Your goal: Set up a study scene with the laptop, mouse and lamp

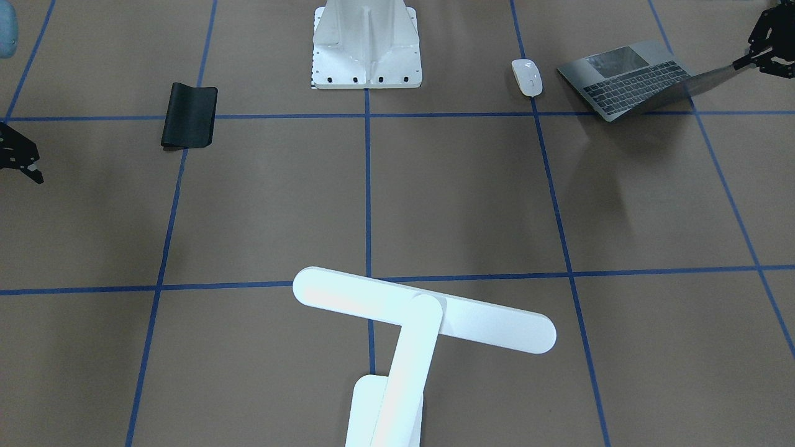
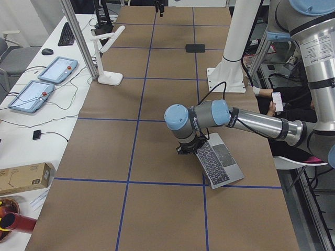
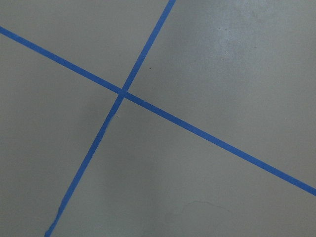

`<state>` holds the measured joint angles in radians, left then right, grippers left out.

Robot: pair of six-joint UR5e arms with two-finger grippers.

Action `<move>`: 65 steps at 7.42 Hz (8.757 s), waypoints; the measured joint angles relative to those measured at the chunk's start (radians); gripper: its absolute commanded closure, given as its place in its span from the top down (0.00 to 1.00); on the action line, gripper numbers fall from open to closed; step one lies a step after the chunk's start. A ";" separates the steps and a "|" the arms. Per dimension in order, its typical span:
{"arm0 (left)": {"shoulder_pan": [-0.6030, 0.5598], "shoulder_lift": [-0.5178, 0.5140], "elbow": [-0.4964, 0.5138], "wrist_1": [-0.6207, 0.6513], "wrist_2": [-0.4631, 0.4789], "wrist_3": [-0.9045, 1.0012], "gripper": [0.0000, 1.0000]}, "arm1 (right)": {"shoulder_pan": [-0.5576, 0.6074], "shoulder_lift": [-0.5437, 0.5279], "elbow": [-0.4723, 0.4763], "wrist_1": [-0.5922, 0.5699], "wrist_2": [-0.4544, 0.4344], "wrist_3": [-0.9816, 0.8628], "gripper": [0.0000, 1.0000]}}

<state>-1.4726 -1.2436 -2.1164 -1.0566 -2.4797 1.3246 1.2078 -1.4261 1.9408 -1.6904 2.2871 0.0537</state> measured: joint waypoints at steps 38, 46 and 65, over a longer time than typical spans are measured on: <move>0.398 -1.091 0.317 -0.078 0.232 -0.496 0.10 | 0.012 -0.006 0.012 -0.003 0.045 0.043 1.00; 0.482 -1.079 0.362 -0.230 0.305 -0.523 0.12 | 0.017 0.001 0.008 -0.005 0.045 0.043 1.00; 0.495 -0.905 0.296 -0.426 0.343 -0.775 1.00 | 0.015 0.040 -0.015 -0.002 0.100 0.200 0.99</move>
<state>-0.9775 -2.1488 -1.8202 -1.4824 -2.1371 0.5500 1.2233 -1.3864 1.9258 -1.6927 2.3868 0.2535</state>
